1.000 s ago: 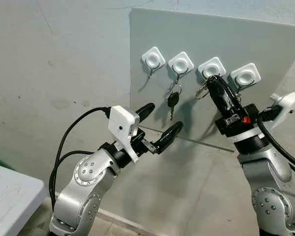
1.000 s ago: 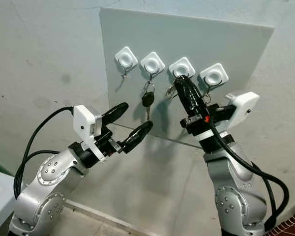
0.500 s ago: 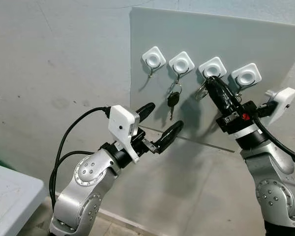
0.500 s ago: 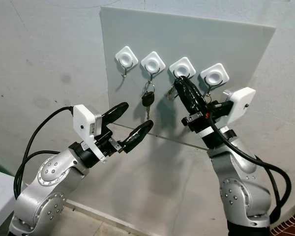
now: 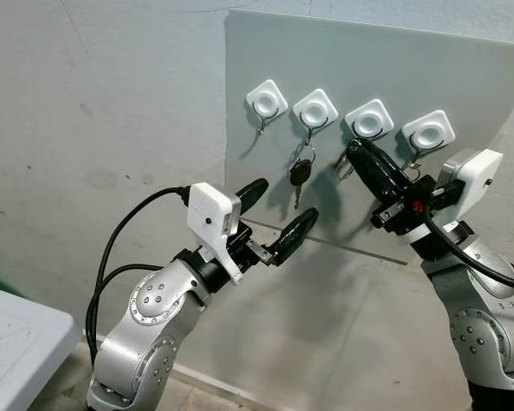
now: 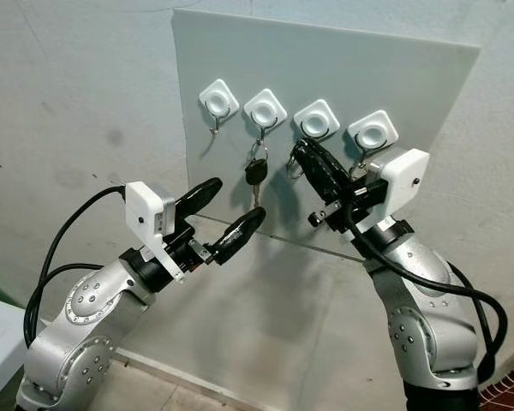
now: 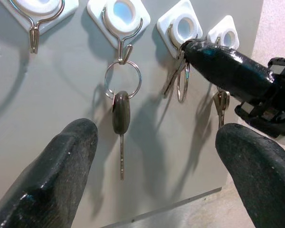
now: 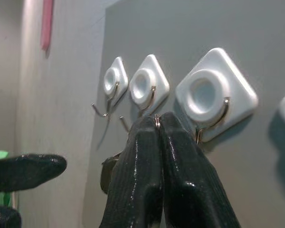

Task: Hang keys on a hook

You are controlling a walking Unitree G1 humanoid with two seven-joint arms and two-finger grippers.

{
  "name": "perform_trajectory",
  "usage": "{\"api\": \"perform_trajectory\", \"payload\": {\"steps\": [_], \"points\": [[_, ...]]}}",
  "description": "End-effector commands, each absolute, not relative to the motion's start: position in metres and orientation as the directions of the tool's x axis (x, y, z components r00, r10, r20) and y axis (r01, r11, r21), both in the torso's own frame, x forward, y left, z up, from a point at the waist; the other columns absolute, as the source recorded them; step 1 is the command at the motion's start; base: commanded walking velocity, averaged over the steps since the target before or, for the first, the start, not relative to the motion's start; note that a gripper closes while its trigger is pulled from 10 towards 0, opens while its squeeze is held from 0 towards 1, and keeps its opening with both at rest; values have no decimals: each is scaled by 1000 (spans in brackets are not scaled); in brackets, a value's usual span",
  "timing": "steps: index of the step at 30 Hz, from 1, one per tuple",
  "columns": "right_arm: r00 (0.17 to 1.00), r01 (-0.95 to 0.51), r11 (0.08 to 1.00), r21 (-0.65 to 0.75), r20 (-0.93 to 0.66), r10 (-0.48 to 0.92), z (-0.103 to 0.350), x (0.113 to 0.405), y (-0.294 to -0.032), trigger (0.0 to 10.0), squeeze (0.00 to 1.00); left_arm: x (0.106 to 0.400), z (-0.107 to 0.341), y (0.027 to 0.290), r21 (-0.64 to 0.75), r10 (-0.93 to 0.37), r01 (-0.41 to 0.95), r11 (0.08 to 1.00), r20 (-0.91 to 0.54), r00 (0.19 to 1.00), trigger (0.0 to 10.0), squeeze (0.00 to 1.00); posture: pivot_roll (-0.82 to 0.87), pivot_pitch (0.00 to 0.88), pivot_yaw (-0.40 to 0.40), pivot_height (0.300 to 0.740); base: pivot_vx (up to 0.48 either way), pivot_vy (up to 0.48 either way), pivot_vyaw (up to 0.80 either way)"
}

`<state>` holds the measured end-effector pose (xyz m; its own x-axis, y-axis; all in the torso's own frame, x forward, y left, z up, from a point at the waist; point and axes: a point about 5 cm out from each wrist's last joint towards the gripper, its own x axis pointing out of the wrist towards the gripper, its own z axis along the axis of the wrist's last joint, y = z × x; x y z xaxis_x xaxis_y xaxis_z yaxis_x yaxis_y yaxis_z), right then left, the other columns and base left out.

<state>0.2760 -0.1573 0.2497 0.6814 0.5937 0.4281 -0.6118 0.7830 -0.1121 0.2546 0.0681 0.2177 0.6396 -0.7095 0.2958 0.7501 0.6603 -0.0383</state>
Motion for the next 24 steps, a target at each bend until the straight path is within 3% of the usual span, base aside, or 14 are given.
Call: {"api": "perform_trajectory", "payload": {"steps": [1, 8, 14, 19, 24], "points": [[666, -645, 751, -143, 378, 643, 244, 276, -149, 10000, 0, 253, 221, 70, -38, -705, 747, 664, 302, 642, 10000, 0, -7, 21, -41, 740, 0, 0, 0], [655, -643, 731, -226, 331, 679, 240, 275, -146, 10000, 0, 253, 222, 70, -47, -702, 746, 664, 305, 644, 10000, 0, -7, 21, -41, 740, 0, 0, 0], [710, -608, 757, -238, 264, 653, 232, 280, -147, 10000, 0, 253, 222, 69, -52, -701, 746, 664, 304, 645, 10000, 0, -7, 21, -41, 740, 0, 0, 0], [812, -540, 840, -59, 224, 538, 222, 291, -153, 10000, 0, 253, 222, 69, -62, -697, 744, 665, 304, 649, 10000, 0, -7, 20, -40, 740, 0, 0, 0], [848, -493, 869, 48, 247, 468, 221, 295, -152, 10000, 0, 252, 222, 68, -68, -695, 743, 665, 306, 650, 10000, 0, -3, 16, -41, 740, 0, 0, 0]]}}
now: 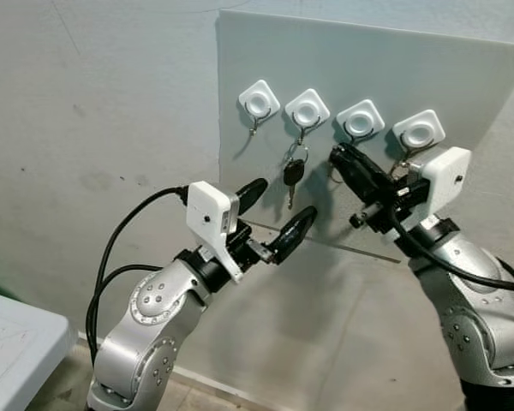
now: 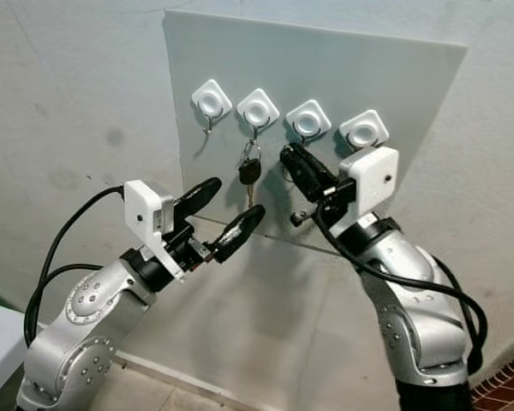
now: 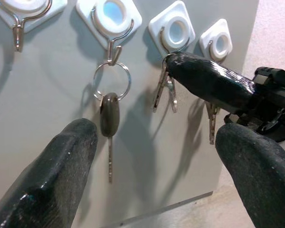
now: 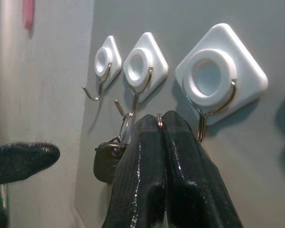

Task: Hang keys on a hook

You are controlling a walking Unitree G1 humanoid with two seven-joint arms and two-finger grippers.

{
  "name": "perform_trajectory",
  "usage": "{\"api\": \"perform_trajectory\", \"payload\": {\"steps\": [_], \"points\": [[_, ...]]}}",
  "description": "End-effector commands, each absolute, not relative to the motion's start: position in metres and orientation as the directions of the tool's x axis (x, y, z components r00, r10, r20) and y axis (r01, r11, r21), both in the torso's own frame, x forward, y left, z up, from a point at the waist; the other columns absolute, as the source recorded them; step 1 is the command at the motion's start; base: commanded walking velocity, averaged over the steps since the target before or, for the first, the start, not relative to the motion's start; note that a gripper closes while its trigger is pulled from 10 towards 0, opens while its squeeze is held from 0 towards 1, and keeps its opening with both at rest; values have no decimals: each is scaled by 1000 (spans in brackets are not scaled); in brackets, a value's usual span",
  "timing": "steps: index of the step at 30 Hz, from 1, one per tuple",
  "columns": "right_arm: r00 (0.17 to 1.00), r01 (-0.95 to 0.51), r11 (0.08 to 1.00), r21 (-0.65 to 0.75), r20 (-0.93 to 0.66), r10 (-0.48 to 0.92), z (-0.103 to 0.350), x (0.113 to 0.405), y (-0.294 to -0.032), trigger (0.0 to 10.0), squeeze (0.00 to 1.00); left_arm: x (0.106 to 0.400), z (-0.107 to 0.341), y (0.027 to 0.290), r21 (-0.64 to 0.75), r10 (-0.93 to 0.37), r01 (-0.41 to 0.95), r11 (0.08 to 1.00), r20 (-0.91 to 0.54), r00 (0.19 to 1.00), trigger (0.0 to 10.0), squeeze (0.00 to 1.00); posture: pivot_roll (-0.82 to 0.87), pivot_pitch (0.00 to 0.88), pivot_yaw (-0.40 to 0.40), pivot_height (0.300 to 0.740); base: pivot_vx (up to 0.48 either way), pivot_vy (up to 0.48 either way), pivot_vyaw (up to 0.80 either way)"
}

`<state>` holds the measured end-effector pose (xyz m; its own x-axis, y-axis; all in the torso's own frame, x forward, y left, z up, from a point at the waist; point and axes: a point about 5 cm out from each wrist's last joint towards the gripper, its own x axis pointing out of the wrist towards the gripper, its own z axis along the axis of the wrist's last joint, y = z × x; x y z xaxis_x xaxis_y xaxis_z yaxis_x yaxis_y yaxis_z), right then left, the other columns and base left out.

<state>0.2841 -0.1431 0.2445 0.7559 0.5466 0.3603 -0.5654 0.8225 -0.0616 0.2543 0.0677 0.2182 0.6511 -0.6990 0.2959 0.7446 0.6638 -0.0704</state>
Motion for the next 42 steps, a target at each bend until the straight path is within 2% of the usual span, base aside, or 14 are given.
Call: {"api": "perform_trajectory", "payload": {"steps": [1, 7, 8, 13, 14, 32, 34, 42], "points": [[857, -478, 876, 70, 255, 448, 222, 296, -153, 10000, 0, 252, 222, 68, -69, -695, 743, 665, 306, 650, 10000, 0, -3, 16, -41, 740, 0, 0, 0], [879, -437, 876, 204, 301, 369, 225, 299, -151, 10000, 0, 250, 221, 68, -79, -693, 742, 665, 303, 654, 10000, 0, 3, 12, -41, 740, 0, 0, 0], [873, -447, 853, 270, 341, 349, 229, 299, -151, 10000, 0, 250, 221, 68, -81, -693, 742, 665, 303, 654, 10000, 0, 5, 12, -42, 740, 0, 0, 0], [857, -458, 812, 363, 424, 294, 241, 298, -156, 10000, 0, 249, 221, 67, -88, -692, 742, 665, 303, 656, 10000, 0, 6, 10, -44, 740, 0, 0, 0], [826, -494, 784, 375, 483, 290, 247, 295, -158, 10000, 0, 249, 221, 67, -91, -691, 742, 664, 304, 656, 10000, 0, 6, 10, -44, 740, 0, 0, 0], [757, -582, 741, 335, 556, 343, 252, 282, -156, 10000, 0, 248, 222, 66, -99, -687, 739, 666, 306, 660, 10000, 0, 8, 13, -45, 740, 0, 0, 0], [771, -554, 782, 287, 531, 352, 244, 280, -157, 10000, 0, 248, 222, 66, -100, -685, 738, 667, 306, 661, 10000, 0, 8, 13, -45, 740, 0, 0, 0], [813, -502, 814, 291, 480, 329, 228, 272, -163, 10000, 0, 248, 222, 67, -107, -680, 734, 671, 306, 666, 10000, 0, 6, 20, -45, 740, 0, 0, 0]]}}
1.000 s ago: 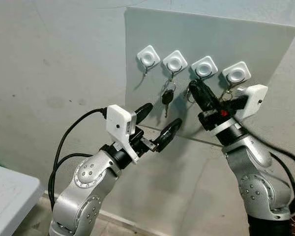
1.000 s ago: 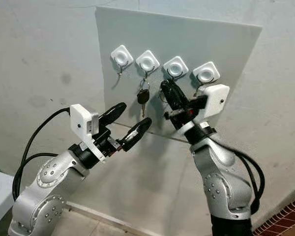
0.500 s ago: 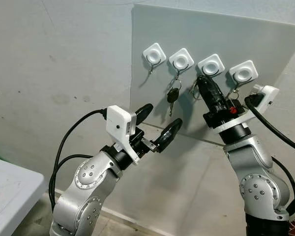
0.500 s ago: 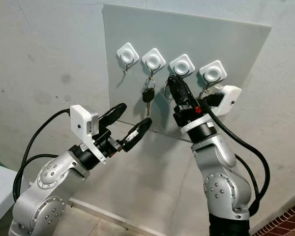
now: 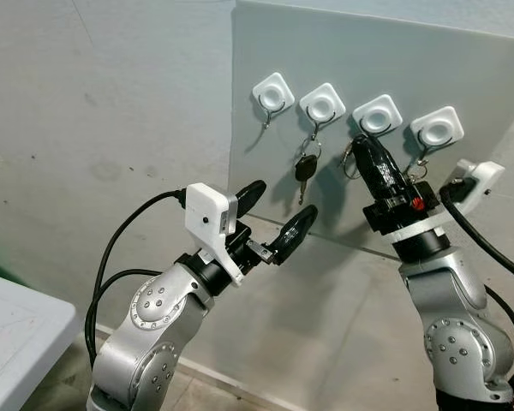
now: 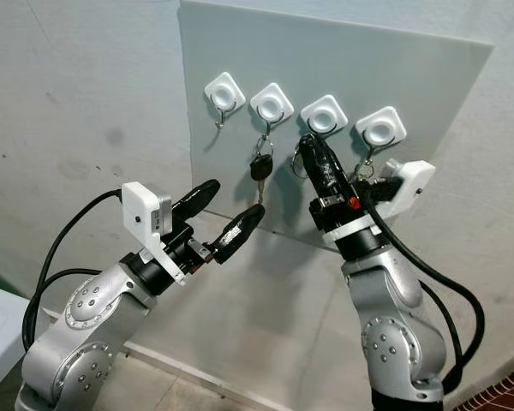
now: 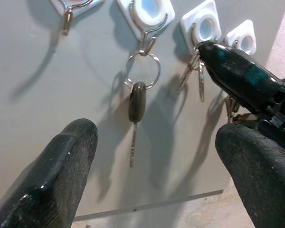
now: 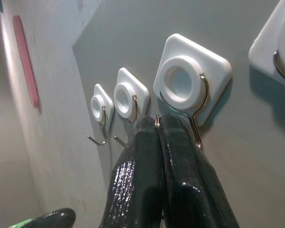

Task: Hang keys on a hook

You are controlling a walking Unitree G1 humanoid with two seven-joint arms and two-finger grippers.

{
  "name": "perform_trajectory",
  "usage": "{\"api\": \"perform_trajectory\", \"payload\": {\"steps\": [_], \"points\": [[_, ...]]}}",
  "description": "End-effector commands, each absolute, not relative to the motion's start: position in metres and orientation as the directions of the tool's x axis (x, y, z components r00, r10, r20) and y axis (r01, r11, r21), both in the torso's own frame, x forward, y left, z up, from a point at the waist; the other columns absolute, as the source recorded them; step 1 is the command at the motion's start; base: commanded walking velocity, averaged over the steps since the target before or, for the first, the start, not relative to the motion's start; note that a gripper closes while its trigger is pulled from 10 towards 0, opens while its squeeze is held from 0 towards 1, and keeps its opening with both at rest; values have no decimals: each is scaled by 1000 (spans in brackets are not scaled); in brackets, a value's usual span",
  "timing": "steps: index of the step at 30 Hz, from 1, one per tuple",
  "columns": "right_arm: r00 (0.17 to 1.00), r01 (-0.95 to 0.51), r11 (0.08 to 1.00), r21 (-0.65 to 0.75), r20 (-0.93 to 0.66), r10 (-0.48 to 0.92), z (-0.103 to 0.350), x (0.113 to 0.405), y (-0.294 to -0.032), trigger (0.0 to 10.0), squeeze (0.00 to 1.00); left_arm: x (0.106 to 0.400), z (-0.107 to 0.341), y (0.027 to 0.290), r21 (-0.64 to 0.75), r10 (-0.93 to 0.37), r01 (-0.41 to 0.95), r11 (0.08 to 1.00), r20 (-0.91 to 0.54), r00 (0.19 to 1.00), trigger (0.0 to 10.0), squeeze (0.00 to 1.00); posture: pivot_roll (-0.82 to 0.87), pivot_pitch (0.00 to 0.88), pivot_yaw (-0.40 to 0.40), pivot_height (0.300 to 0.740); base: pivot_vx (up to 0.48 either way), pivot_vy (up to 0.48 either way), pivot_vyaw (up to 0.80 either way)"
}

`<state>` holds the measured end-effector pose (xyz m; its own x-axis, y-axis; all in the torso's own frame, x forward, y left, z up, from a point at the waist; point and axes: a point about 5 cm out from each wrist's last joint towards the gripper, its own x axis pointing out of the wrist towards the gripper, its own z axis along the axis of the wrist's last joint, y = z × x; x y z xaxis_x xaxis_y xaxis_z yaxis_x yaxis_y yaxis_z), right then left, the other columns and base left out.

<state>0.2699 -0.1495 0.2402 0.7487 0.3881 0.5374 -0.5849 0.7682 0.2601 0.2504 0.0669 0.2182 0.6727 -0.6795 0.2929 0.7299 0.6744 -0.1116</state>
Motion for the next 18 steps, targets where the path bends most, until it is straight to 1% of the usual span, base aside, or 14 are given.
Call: {"api": "perform_trajectory", "payload": {"steps": [1, 5, 7, 9, 13, 18], "points": [[813, -499, 816, 291, 482, 326, 228, 272, -163, 10000, 0, 248, 222, 67, -107, -680, 734, 671, 306, 666, 10000, 0, 6, 20, -45, 740, 0, 0, 0], [818, -476, 827, 298, 495, 292, 228, 271, -169, 10000, 0, 248, 222, 66, -108, -684, 737, 667, 305, 663, 10000, 0, 6, 20, -45, 740, 0, 0, 0], [818, -464, 815, 347, 521, 244, 232, 271, -173, 10000, 0, 248, 223, 66, -109, -685, 739, 664, 307, 661, 10000, 0, 6, 20, -45, 740, 0, 0, 0], [809, -471, 802, 366, 542, 228, 235, 270, -173, 10000, 0, 248, 223, 66, -109, -686, 740, 663, 306, 660, 10000, 0, 6, 20, -45, 740, 0, 0, 0], [782, -502, 782, 368, 580, 229, 242, 268, -170, 10000, 0, 248, 223, 65, -110, -686, 740, 663, 306, 660, 10000, 0, 3, 20, -42, 740, 0, 0, 0], [777, -505, 783, 364, 586, 229, 244, 269, -168, 10000, 0, 248, 223, 65, -111, -685, 739, 664, 307, 661, 10000, 0, 6, 18, -44, 740, 0, 0, 0]]}}
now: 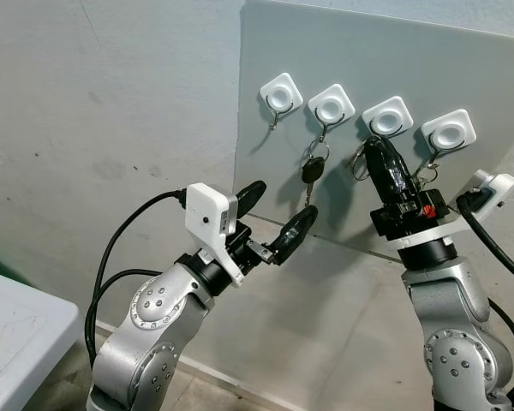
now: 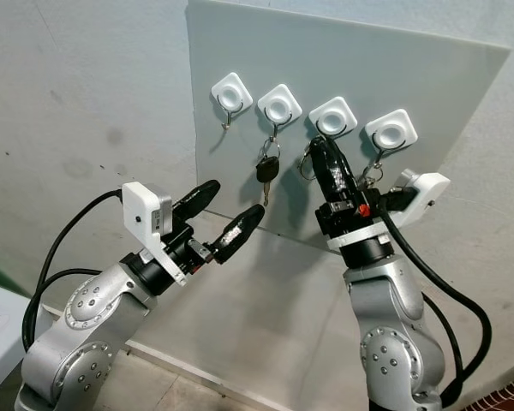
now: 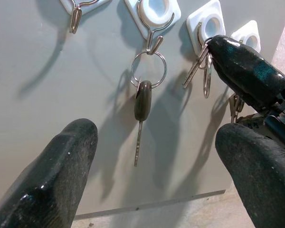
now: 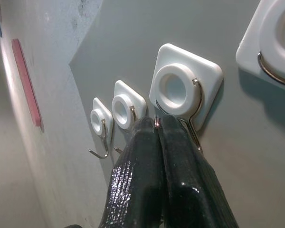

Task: Hang keys on a hook

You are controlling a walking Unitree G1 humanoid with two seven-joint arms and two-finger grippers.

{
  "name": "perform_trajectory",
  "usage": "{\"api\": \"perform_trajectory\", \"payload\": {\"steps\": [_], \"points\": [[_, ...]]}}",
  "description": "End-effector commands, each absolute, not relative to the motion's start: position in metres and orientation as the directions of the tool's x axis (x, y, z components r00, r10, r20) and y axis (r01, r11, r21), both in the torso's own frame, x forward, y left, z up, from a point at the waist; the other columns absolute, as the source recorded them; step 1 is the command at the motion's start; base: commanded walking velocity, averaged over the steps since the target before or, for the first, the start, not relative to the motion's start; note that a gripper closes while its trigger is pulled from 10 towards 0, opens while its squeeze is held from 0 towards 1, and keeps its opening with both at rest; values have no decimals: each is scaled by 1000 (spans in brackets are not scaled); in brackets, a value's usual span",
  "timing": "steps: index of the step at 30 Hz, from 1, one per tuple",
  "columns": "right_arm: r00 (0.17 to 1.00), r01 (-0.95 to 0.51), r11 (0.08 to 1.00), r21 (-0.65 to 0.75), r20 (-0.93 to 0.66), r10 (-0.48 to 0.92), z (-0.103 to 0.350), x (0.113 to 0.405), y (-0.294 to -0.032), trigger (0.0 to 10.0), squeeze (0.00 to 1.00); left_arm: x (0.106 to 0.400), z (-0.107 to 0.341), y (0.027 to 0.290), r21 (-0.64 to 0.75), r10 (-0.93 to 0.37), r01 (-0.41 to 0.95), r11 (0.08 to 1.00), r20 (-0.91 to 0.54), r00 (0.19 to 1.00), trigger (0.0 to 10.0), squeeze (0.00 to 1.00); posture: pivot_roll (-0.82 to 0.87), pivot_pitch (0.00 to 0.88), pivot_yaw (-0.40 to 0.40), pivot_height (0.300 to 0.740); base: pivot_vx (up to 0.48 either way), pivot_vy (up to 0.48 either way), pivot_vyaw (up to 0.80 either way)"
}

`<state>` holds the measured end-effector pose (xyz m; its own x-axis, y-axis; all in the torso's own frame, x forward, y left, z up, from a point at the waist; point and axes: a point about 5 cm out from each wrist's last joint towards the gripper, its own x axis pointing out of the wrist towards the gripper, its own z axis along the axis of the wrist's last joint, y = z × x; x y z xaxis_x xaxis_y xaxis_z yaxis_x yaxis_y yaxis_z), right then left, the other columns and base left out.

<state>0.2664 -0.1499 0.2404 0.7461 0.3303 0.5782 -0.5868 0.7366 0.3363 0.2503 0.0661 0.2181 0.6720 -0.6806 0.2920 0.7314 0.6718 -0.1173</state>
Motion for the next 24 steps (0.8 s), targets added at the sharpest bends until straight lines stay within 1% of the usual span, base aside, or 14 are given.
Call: {"api": "perform_trajectory", "payload": {"steps": [1, 24], "points": [[777, -505, 783, 364, 586, 229, 244, 269, -168, 10000, 0, 248, 223, 65, -111, -685, 739, 664, 307, 661, 10000, 0, 6, 18, -44, 740, 0, 0, 0], [777, -505, 783, 364, 586, 229, 244, 269, -168, 10000, 0, 248, 223, 65, -111, -685, 739, 664, 307, 661, 10000, 0, 6, 18, -44, 740, 0, 0, 0]]}}
